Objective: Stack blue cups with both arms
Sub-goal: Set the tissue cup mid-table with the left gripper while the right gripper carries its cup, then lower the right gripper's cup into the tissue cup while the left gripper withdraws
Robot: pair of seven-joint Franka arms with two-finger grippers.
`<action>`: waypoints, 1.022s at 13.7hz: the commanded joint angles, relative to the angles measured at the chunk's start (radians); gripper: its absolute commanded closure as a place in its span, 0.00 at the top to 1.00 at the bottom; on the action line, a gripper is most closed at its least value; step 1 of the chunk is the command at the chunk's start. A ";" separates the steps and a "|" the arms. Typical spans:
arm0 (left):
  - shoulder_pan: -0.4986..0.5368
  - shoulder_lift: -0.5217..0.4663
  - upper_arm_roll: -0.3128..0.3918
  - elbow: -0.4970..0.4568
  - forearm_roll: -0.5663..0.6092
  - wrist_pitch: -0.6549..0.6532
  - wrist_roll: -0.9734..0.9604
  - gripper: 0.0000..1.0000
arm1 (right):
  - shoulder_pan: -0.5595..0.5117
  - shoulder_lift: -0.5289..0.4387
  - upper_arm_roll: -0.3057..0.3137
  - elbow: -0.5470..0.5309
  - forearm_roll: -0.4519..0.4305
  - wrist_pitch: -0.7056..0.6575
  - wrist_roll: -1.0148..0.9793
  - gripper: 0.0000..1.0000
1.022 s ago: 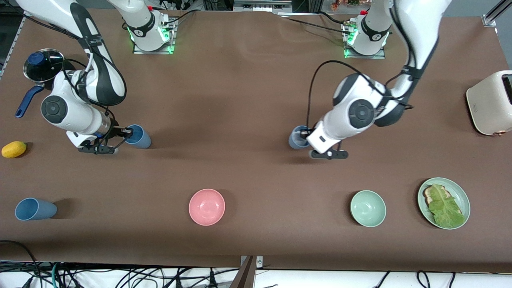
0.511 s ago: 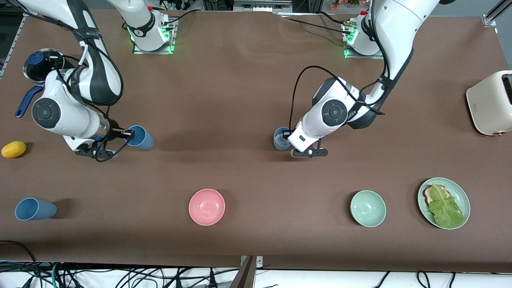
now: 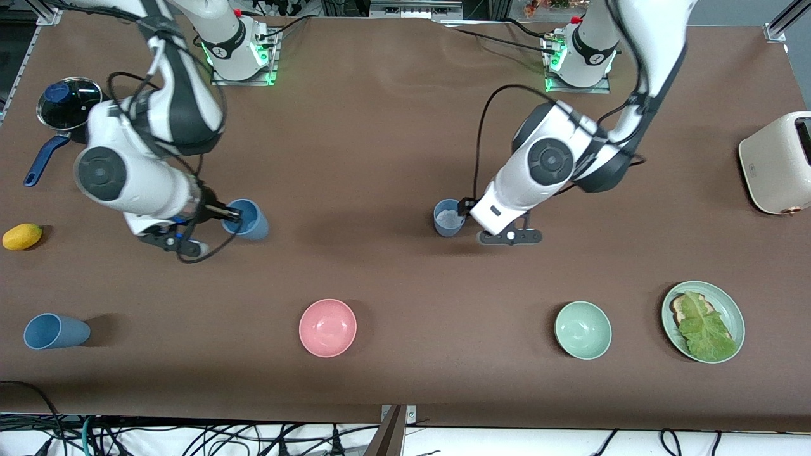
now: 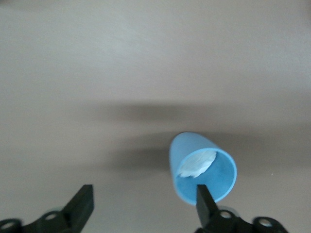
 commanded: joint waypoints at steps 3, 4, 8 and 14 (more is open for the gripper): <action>0.145 -0.050 0.001 0.232 0.021 -0.366 0.294 1.00 | 0.186 0.103 -0.004 0.176 0.114 -0.031 0.374 0.00; 0.189 -0.050 0.003 0.254 0.024 -0.394 0.387 1.00 | 0.221 0.126 -0.004 0.214 0.117 -0.043 0.456 0.00; 0.334 -0.162 0.000 0.266 0.036 -0.463 0.655 1.00 | 0.364 0.234 -0.002 0.383 0.158 -0.055 0.731 0.00; 0.372 -0.215 0.007 0.265 0.016 -0.509 0.693 1.00 | 0.493 0.359 -0.002 0.559 0.180 -0.035 0.956 0.00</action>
